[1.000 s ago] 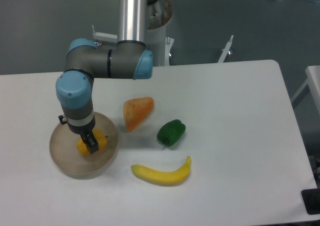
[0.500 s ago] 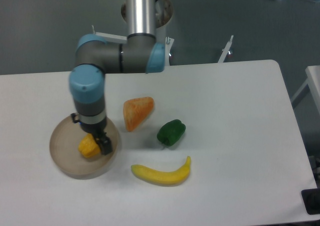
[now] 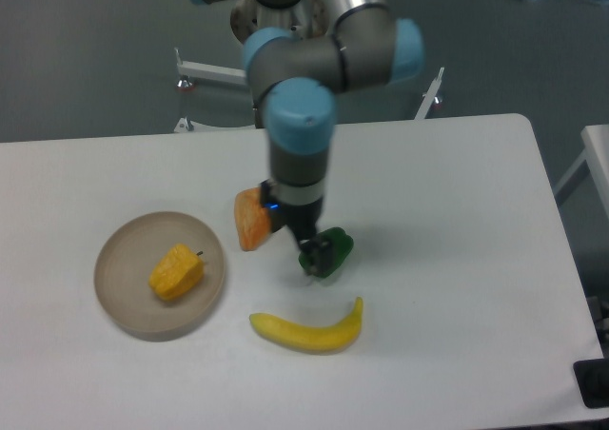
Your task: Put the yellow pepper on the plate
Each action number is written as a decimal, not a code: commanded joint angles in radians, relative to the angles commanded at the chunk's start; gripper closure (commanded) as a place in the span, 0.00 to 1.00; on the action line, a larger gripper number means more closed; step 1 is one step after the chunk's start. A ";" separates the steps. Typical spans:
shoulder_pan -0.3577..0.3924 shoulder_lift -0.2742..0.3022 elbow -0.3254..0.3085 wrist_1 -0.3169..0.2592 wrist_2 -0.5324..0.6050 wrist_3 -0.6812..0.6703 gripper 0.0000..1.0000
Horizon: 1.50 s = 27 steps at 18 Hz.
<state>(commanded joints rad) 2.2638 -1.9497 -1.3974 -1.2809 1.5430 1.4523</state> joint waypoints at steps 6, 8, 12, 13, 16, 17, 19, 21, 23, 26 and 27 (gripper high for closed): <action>0.149 -0.012 -0.018 0.002 0.002 0.216 0.00; 0.163 -0.009 -0.014 0.000 0.002 0.255 0.00; 0.166 -0.031 -0.005 0.003 0.026 0.263 0.00; 0.164 -0.037 -0.006 0.008 0.032 0.263 0.00; 0.166 -0.044 0.000 0.012 0.034 0.264 0.00; 0.168 -0.044 0.002 0.012 0.035 0.273 0.00; 0.169 -0.046 0.002 0.012 0.040 0.299 0.00; 0.174 -0.046 0.000 0.018 0.040 0.304 0.00; 0.174 -0.046 -0.002 0.020 0.061 0.304 0.00; 0.169 -0.051 0.002 0.014 0.106 0.303 0.00; 0.168 -0.052 0.002 0.014 0.106 0.300 0.00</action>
<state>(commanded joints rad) 2.4314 -2.0018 -1.3959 -1.2671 1.6490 1.7518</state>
